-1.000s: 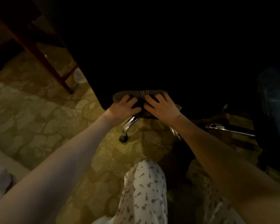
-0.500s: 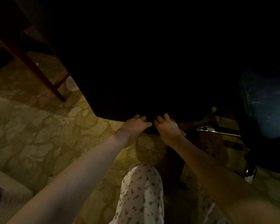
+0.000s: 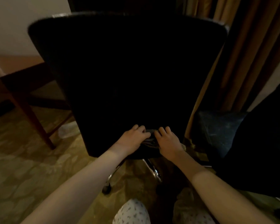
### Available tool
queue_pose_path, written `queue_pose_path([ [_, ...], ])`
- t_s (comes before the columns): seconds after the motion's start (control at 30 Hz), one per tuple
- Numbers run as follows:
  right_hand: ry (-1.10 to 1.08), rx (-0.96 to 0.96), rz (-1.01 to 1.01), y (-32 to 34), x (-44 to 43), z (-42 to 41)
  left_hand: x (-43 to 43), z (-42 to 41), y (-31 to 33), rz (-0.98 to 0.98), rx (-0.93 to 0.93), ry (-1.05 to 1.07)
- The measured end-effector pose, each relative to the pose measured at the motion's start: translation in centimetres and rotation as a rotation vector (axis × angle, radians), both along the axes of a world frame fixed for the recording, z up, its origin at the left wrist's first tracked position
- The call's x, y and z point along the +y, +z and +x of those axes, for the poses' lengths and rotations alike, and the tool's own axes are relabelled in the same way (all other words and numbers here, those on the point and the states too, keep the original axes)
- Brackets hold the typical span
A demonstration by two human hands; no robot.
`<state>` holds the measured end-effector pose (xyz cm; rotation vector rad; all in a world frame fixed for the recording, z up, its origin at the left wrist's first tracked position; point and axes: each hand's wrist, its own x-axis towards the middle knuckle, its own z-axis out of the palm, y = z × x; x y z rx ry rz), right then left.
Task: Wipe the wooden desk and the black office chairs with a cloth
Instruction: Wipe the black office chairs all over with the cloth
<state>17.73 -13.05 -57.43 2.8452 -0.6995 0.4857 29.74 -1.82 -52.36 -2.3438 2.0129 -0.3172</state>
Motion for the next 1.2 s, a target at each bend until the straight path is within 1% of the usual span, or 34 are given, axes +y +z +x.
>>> queue_pose_path([
  [0.1,0.017,-0.161,0.033,1.5,0.0,-0.9,0.3,-1.1,2.8,-0.095,0.129,0.018],
  [0.2,0.024,-0.308,0.108,3.6,0.4,-1.9,0.2,-2.2,5.5,-0.16,0.163,0.004],
  [0.27,0.013,-0.368,0.183,5.0,0.8,-2.3,0.0,-2.6,7.1,-0.197,0.214,0.009],
  [0.3,0.001,-0.386,0.255,5.6,1.1,-2.6,-0.2,-2.7,7.7,-0.206,0.248,0.015],
  [0.33,-0.012,-0.383,0.335,6.2,1.4,-2.8,-0.4,-2.8,8.2,-0.212,0.279,0.016],
  [0.4,-0.015,-0.406,0.407,7.3,1.7,-3.3,-0.8,-3.2,9.0,-0.237,0.307,-0.004],
  [0.47,-0.028,-0.422,0.403,8.7,1.6,-3.9,-1.1,-3.8,9.9,-0.269,0.311,-0.047],
  [0.57,-0.076,-0.407,0.327,10.9,0.9,-5.0,-1.6,-4.8,11.7,-0.302,0.324,-0.095],
  [0.6,-0.084,-0.442,0.316,11.6,0.6,-5.3,-1.7,-5.2,12.6,-0.319,0.334,-0.111],
  [0.67,-0.079,-0.586,0.347,12.8,-0.1,-5.9,-1.8,-6.2,15.0,-0.357,0.35,-0.161],
  [0.77,-0.144,-0.828,0.458,14.4,-1.2,-6.3,-1.9,-7.7,18.4,-0.401,0.232,-0.193],
  [0.83,-0.21,-0.981,0.553,16.0,-1.9,-6.6,-2.4,-8.3,20.2,-0.453,0.13,-0.155],
  [0.9,-0.23,-1.087,0.617,18.2,-2.4,-7.3,-3.0,-8.4,21.4,-0.469,0.064,-0.11],
  [1.0,-0.263,-1.126,0.65,21.2,-3.1,-8.2,-4.2,-8.5,22.6,-0.426,0.039,-0.065],
  [1.1,-0.339,-1.122,0.583,22.9,-3.6,-8.7,-5.3,-8.5,23.0,-0.444,0.073,-0.047],
  [1.2,-0.404,-1.25,0.598,24.5,-4.1,-9.4,-5.9,-8.1,23.3,-0.48,0.106,-0.012],
])
